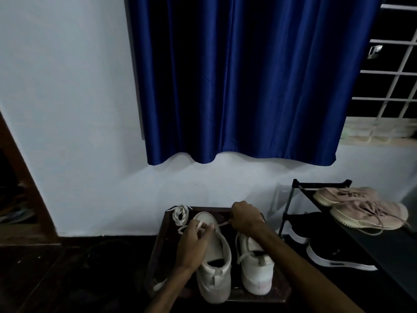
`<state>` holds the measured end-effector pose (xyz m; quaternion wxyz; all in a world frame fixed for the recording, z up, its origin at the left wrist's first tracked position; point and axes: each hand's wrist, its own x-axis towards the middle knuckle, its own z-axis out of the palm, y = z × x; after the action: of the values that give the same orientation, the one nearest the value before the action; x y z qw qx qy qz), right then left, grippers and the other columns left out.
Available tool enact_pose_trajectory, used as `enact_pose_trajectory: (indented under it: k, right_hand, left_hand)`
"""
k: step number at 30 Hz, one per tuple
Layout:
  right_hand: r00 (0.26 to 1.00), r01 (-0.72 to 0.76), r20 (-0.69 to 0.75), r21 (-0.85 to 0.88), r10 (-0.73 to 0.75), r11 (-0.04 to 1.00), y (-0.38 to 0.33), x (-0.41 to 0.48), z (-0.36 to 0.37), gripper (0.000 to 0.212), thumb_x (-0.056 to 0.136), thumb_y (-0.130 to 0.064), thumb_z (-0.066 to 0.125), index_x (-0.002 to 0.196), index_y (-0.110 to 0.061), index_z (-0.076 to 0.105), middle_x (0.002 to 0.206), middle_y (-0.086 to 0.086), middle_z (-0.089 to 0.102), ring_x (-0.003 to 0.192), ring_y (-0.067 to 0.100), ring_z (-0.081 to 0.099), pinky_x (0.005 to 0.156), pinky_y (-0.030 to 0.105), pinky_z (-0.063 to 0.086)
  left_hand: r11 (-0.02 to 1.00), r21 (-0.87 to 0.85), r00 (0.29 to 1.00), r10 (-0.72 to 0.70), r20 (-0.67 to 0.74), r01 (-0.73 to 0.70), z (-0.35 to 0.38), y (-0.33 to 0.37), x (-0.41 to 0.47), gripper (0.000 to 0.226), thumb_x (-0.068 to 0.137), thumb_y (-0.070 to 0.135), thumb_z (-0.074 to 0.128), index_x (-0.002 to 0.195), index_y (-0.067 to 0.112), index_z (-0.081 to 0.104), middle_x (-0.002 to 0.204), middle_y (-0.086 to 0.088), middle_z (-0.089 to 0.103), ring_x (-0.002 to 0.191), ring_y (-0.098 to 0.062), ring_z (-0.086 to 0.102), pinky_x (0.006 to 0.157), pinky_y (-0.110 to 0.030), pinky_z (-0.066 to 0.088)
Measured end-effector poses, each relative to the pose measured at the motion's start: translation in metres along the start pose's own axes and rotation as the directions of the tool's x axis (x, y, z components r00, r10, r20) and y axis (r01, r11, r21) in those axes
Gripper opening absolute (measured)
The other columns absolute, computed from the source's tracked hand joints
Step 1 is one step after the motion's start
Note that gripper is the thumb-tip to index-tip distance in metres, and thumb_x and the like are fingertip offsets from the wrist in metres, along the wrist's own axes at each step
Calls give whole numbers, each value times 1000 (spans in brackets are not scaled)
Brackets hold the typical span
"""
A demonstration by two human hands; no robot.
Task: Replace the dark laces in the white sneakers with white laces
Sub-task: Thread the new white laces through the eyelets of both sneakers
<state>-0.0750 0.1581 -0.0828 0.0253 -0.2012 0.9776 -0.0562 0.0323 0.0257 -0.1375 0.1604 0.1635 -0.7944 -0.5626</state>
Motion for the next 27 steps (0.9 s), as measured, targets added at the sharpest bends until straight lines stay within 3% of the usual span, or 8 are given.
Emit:
enact_pose_trajectory:
  k: [4,7,9,10,14,18,24,27]
  right_hand:
    - [997,40,-76,451,-6,892,5,13,-44,18,91,-9,57,98,-8,74,87,9,75,70,13,68,67,18,53]
    - [967,208,-255,770,-7,603,-12,7,-117,18,96,-1,53,111,-6,61,78,15,72,50,7,60,49,12,45]
    - [951,287,-310,880,0,377,-27,3,-166,9,97,-1,51,105,-2,55,76,16,69,50,10,59,49,15,46]
    - [938,330,-347,887,-6,322,-35,1,-193,4,98,-2,51,97,-3,55,76,15,69,52,10,60,51,15,48]
    - [877,465,-480,856,13,225,-57,-12,-276,16,97,-10,57,81,-13,57,82,10,73,61,8,65,47,12,45]
    - [817,537,-571,804,77,254,-72,-24,-336,9,93,-17,63,86,-12,68,92,6,74,75,12,60,51,15,44]
    - [787,571,-607,784,109,243,-86,-37,-383,6,90,-18,67,87,-14,70,87,3,70,76,8,61,56,16,42]
    - [761,596,-634,766,136,239,-88,-38,-397,9,89,-17,67,81,-15,70,88,5,71,74,8,61,61,19,41]
  left_hand:
    - [981,-166,995,100,-13,-101,-26,49,17,33,100,26,51,76,7,63,59,3,51,50,-4,46,53,-24,37]
    - [921,-362,983,176,53,-145,-54,117,40,21,103,13,44,96,5,63,62,-4,49,45,-9,41,41,-23,38]
    - [867,-460,964,255,81,-191,-73,166,51,19,103,9,43,103,5,61,69,-6,58,48,-11,51,44,-26,49]
    - [838,-504,953,291,86,-210,-83,192,55,19,103,8,43,102,6,62,71,-5,60,49,-11,54,47,-28,53]
    - [773,-565,929,370,34,-287,-116,282,59,21,103,11,43,101,6,63,70,-3,59,49,-10,55,52,-29,57]
    - [758,-502,891,451,-57,-416,-135,344,57,22,102,14,47,100,4,67,78,-6,61,55,-11,58,64,-36,61]
    - [760,-406,856,499,-136,-508,-141,397,59,17,97,17,58,93,14,74,101,-3,67,91,-17,62,84,-38,59]
    - [737,-390,828,539,-155,-552,-143,420,59,13,94,18,63,98,13,74,95,0,69,83,-14,62,82,-38,60]
